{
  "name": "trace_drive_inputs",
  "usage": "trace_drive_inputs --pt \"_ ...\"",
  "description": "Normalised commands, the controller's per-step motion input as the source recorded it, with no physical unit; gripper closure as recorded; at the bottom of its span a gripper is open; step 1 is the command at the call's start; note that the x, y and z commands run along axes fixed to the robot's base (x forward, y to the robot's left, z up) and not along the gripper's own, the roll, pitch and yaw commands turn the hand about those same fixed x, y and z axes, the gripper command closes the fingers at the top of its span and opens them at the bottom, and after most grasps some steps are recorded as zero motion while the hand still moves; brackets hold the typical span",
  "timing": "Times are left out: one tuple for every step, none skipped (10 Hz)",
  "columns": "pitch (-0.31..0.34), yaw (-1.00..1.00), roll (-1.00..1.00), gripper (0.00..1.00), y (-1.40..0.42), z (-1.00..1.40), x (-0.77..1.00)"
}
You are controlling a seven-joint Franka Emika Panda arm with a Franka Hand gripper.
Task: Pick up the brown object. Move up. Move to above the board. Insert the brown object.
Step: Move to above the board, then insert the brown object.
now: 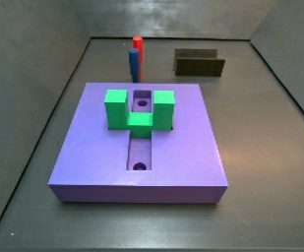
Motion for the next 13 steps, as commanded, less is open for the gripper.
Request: trace_drive_inputs --pt "0.035 0.01 0.00 1.00 -1.40 0.15 0.13" --pt "0.049 0.01 -0.02 1.00 -1.40 0.15 0.13" --pt "0.083 0.01 0.02 1.00 -1.40 0.16 0.16" --pt "0.122 0.01 0.01 1.00 -1.40 0.16 0.20" --pt "0.147 0.01 0.02 1.00 -1.40 0.17 0.24" --pt "0.168 0.01 0.02 1.00 -0.72 0.10 0.16" --pt "0.158 0.01 0.02 1.00 -0.36 0.07 0.12" --pt "0.102 0.01 0.02 1.00 -0.18 0.04 0.07" --pt "0.000 0.00 0.00 1.00 0.00 -0.03 0.00" --pt "-0.033 0.00 0.00 1.00 0.00 -0.11 -0.13" --pt "-0.220 -0.45 -0.11 1.00 0.00 -0.23 -0.50" --pt "-0.140 -1.00 -0.08 1.00 0.00 -0.20 0.00" --pt "-0.139 -1.00 -0.08 1.00 0.00 -0.20 0.00"
